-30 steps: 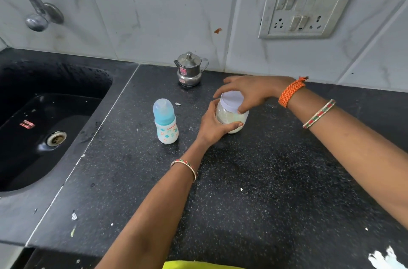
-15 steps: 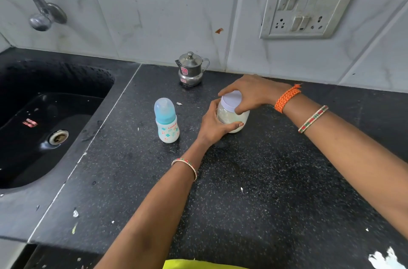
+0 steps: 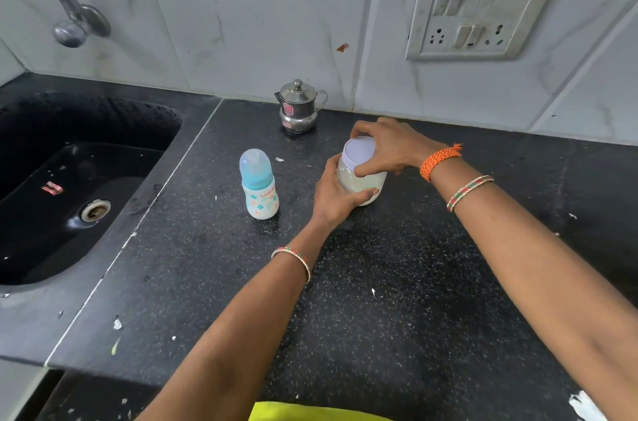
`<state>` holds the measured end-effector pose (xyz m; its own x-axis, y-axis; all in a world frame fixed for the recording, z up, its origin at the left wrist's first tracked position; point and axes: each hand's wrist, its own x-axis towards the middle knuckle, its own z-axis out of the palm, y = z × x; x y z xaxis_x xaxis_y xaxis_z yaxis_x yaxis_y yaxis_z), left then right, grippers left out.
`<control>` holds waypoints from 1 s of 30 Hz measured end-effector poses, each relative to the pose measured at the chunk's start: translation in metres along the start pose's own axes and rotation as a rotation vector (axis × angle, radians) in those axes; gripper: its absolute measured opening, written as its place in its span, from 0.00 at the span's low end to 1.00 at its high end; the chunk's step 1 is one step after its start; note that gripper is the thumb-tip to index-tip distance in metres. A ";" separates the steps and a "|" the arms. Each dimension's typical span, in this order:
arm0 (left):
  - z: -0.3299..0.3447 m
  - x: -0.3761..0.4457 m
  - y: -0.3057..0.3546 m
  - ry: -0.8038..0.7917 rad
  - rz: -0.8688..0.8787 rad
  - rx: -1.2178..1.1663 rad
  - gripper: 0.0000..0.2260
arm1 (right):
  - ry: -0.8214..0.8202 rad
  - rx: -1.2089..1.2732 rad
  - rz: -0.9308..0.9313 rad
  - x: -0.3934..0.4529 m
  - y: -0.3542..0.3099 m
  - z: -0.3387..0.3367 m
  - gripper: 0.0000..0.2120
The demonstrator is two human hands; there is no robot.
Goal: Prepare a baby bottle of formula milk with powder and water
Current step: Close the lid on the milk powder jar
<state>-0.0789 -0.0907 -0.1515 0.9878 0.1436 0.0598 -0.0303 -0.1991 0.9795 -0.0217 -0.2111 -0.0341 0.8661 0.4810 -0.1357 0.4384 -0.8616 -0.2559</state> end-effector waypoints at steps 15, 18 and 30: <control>-0.073 0.085 0.076 -0.053 0.062 -0.017 0.26 | -0.085 -0.101 0.022 0.083 0.028 -0.063 0.34; -0.080 0.112 0.095 -0.111 0.044 0.045 0.21 | -0.101 -0.133 0.013 0.117 0.032 -0.063 0.35; -0.102 0.125 0.088 -0.127 -0.021 0.048 0.11 | -0.054 -0.099 0.060 0.141 0.037 -0.041 0.38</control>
<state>0.0266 0.0082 -0.0380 0.9996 0.0252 0.0118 -0.0054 -0.2435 0.9699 0.1269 -0.1818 -0.0238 0.8783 0.4341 -0.2004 0.4101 -0.8995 -0.1509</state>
